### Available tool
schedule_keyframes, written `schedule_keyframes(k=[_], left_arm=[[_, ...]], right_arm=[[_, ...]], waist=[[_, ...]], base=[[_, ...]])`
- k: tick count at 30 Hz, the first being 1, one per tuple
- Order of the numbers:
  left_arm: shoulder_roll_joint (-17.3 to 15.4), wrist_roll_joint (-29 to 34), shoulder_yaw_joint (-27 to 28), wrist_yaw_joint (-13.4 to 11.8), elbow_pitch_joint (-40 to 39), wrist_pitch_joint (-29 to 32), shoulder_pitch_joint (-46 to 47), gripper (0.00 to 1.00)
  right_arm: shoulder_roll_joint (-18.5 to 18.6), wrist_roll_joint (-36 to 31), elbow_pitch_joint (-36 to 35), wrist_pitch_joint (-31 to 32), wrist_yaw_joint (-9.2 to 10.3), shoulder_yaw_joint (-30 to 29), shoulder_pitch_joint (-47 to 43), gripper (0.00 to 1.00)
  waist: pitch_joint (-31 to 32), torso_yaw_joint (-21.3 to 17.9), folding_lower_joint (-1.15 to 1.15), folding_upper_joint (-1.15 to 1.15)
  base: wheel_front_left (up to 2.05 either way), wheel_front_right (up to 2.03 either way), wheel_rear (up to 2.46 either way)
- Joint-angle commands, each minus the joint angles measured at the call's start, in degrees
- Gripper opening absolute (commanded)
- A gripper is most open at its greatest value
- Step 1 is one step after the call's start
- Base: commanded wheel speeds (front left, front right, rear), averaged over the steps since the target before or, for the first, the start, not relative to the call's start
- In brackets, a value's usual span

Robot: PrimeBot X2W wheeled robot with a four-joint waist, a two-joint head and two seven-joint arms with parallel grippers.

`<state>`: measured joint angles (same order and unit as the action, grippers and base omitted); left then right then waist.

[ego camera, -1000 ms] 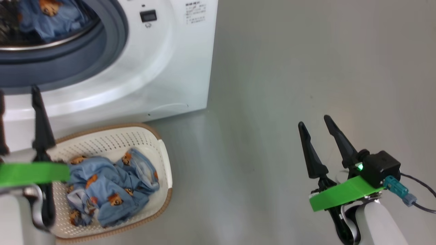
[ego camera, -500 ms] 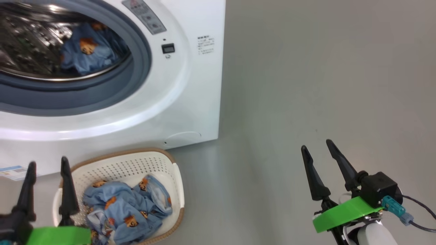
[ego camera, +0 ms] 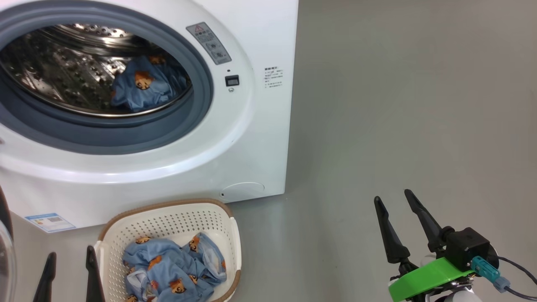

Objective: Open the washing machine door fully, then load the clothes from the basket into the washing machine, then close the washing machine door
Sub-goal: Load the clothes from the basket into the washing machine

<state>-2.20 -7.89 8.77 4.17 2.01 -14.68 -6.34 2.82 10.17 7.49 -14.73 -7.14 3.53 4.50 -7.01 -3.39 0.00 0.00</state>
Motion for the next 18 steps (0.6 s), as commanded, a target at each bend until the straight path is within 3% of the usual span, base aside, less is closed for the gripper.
schedule_keyframes(k=[1,18], left_arm=[[-0.7,0.2,1.5,-0.7,-1.6,-0.3,0.2,1.0],[-0.7,-1.3,-0.4,-2.0,-0.6,-0.3,-4.9,1.0]], right_arm=[[0.1,-0.6,-1.6,-0.3,-0.35,1.3,0.2,1.0],[0.1,-1.2,-2.3,-0.3,-0.35,-0.3,-1.3,1.0]], waist=[[0.6,0.4,0.0,0.0],[3.1,1.6,0.0,0.0]], base=[[0.0,0.0,0.0],[0.0,0.0,0.0]])
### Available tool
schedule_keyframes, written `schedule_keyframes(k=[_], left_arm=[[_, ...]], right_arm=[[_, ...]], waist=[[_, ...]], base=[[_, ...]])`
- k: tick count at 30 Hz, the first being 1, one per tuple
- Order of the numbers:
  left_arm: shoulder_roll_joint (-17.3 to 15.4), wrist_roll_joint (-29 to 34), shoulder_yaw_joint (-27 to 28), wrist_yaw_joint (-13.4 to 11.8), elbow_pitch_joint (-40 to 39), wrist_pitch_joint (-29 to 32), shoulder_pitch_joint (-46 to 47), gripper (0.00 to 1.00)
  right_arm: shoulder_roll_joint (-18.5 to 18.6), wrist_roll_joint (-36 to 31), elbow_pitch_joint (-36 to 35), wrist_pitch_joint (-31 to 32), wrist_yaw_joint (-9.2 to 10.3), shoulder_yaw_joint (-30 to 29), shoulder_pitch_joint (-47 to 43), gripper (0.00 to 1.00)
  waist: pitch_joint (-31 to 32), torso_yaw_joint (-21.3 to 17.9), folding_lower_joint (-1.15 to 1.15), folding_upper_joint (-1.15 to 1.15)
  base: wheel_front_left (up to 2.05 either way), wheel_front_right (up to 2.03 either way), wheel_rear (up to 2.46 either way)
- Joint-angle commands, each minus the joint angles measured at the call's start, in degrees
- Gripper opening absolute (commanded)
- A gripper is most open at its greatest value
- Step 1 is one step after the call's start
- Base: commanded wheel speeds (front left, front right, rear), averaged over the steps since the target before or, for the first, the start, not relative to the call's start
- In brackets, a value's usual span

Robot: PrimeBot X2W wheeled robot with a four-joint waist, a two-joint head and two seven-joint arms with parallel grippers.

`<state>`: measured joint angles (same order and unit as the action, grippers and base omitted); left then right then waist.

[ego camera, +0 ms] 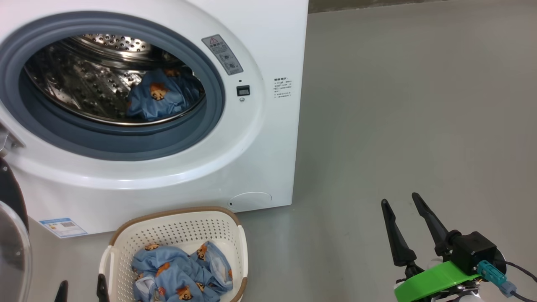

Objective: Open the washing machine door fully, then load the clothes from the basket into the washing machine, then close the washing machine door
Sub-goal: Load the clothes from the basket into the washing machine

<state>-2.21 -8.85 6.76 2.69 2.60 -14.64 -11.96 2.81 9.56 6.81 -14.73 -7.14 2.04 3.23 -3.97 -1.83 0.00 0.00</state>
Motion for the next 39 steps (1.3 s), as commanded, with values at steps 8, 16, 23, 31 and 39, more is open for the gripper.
schedule_keyframes(k=[8,16,23,31,39], left_arm=[[-0.7,-0.4,0.7,-0.6,-1.0,-0.4,-0.3,1.0],[-0.7,-0.5,0.2,-0.7,-0.6,-0.4,-0.7,1.0],[-0.7,-0.6,0.4,-0.5,-0.4,-0.4,-0.5,1.0],[-0.7,-1.4,0.3,0.1,2.0,-0.4,0.7,1.0],[-0.7,-2.4,-1.0,1.3,6.4,-0.4,4.5,1.0]], right_arm=[[0.1,-0.4,-1.9,-0.3,-0.35,0.5,-0.5,1.0],[0.1,-0.3,-1.9,-0.3,-0.35,0.5,-0.7,1.0],[0.1,-0.2,-1.9,-0.3,-0.35,0.7,-0.8,1.0],[0.1,0.3,-2.1,-0.3,-0.35,1.0,-0.2,1.0],[0.1,0.6,-2.8,-0.3,-0.35,1.3,1.3,1.0]], waist=[[0.8,0.9,0.0,0.0],[1.3,1.5,0.0,0.0],[1.0,1.6,0.0,0.0],[-1.4,1.0,0.0,0.0],[-7.5,-0.2,0.0,0.0]], base=[[0.0,0.0,0.0],[0.0,0.0,0.0],[0.0,0.0,0.0],[0.0,0.0,0.0],[0.0,0.0,0.0]])
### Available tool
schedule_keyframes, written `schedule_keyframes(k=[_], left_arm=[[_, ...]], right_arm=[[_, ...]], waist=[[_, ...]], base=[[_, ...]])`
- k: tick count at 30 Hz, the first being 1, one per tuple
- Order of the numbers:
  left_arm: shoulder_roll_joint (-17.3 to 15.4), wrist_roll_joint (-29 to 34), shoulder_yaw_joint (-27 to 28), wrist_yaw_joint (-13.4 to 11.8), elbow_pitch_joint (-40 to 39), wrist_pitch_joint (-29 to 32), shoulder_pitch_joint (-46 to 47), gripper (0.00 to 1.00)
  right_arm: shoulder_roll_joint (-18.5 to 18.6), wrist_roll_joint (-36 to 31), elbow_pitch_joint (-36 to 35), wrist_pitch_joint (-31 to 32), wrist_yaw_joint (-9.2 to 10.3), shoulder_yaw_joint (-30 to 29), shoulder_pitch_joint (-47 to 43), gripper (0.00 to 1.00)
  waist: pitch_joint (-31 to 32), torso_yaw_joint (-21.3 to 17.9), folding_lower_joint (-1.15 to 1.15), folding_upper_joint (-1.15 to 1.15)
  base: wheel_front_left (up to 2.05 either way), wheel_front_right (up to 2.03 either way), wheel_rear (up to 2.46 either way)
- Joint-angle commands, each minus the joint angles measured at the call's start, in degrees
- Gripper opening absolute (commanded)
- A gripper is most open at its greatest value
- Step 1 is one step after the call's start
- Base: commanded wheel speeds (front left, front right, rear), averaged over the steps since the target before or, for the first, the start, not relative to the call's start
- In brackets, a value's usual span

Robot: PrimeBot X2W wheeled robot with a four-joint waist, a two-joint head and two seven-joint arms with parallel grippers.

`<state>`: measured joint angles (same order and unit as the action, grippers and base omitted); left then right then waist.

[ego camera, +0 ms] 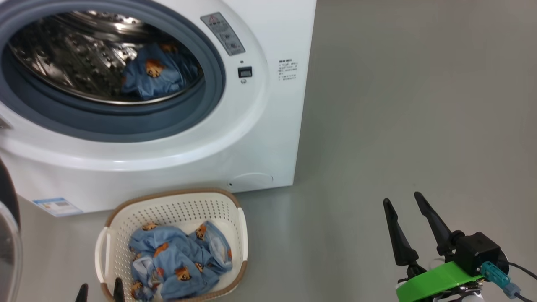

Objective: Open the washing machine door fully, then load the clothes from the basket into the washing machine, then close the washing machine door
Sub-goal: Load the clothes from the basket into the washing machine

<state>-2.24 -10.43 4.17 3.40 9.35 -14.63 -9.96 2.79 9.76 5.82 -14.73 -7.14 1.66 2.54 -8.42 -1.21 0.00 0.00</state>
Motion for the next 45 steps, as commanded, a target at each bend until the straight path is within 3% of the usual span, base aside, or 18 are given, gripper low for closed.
schedule_keyframes(k=[1,16,23,29,45], left_arm=[[-0.6,-1.1,1.7,0.7,0.5,-0.4,3.4,1.0],[-1.5,1.3,2.5,3.6,13.0,-0.4,21.8,1.0],[-2.9,-0.4,5.5,3.9,20.9,-0.4,29.5,1.0],[-4.0,-0.9,3.4,4.1,26.8,-0.4,35.4,1.0],[-12.6,-6.6,-2.3,4.1,47.4,0.5,52.5,1.0]], right_arm=[[0.1,0.4,-1.9,-0.3,-0.35,1.7,2.3,1.0],[0.1,0.7,-4.4,-0.3,-0.35,2.7,9.1,1.0],[0.1,1.6,-5.0,-0.3,-0.35,3.6,11.6,1.0],[0.1,2.1,-5.4,-0.3,-0.35,3.8,12.7,1.0],[0.1,3.4,-7.3,-0.3,-0.35,4.2,14.2,1.0]], waist=[[-4.3,-1.1,0.0,0.0],[-22.5,-4.8,0.0,0.0],[-28.2,-6.2,0.0,0.0],[-32.0,-6.7,0.0,0.0],[-44.3,-9.1,0.0,0.0]], base=[[0.0,0.0,0.0],[0.0,0.0,0.0],[0.0,0.0,0.0],[0.0,0.0,0.0],[0.0,0.0,0.0]])
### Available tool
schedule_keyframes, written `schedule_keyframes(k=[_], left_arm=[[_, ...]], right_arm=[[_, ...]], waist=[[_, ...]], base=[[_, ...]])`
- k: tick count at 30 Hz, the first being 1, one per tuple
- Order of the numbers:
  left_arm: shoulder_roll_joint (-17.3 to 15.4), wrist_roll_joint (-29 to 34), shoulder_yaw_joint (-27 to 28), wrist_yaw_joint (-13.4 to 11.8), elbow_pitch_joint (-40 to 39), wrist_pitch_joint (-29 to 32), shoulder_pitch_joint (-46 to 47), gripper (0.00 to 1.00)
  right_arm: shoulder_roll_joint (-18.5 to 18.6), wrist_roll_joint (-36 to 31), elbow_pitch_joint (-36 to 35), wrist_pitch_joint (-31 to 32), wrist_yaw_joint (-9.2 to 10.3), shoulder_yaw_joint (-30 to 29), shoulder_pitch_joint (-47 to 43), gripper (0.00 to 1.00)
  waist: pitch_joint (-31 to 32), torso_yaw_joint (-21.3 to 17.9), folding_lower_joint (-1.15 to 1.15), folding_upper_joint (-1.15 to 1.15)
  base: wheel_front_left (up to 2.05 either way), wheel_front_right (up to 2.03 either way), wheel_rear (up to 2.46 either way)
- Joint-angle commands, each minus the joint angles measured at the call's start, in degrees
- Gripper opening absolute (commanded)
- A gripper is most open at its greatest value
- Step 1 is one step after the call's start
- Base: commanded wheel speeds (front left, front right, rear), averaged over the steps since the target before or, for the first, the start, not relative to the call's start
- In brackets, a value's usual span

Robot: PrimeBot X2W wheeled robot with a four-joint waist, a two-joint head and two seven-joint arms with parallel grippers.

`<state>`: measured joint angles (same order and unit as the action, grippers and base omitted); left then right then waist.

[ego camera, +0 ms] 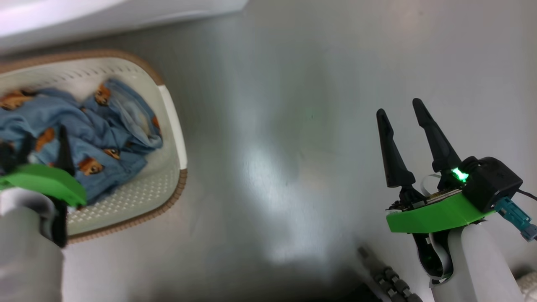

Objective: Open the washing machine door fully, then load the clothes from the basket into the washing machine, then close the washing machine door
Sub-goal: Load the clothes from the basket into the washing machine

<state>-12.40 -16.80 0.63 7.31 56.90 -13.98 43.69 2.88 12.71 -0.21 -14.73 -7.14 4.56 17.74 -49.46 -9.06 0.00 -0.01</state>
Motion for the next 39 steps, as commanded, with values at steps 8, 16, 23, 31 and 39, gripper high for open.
schedule_keyframes(k=[8,16,23,31,39], left_arm=[[-5.6,-4.5,-0.9,0.2,6.7,4.3,6.7,1.0],[-7.5,-6.7,-5.0,0.2,10.0,10.9,10.9,1.0],[-7.9,-7.8,-9.4,0.2,12.3,17.9,13.2,1.0],[-7.0,-10.3,-14.5,0.2,11.0,22.1,11.6,0.0],[-7.2,-14.6,-17.9,0.2,7.0,17.5,7.7,0.0]], right_arm=[[0.0,0.3,-2.2,-0.3,-0.35,1.1,-1.2,1.0],[0.0,0.6,-2.7,-0.3,-0.35,1.9,-1.1,1.0],[0.0,1.1,-2.8,-0.3,-0.35,2.0,-0.8,1.0],[0.0,1.8,-2.6,-0.3,-0.35,1.8,-0.8,1.0],[0.0,2.2,-2.2,-0.3,-0.35,1.4,0.4,1.0]], waist=[[-7.2,-2.5,0.0,0.01],[-8.9,-2.6,0.0,0.01],[-10.1,-3.0,0.0,0.01],[-10.1,-3.4,0.0,0.01],[-6.8,-2.7,0.0,0.01]], base=[[0.0,0.0,0.0],[0.0,0.0,0.0],[0.0,0.0,0.0],[0.0,0.0,0.0],[0.0,0.0,0.0]])
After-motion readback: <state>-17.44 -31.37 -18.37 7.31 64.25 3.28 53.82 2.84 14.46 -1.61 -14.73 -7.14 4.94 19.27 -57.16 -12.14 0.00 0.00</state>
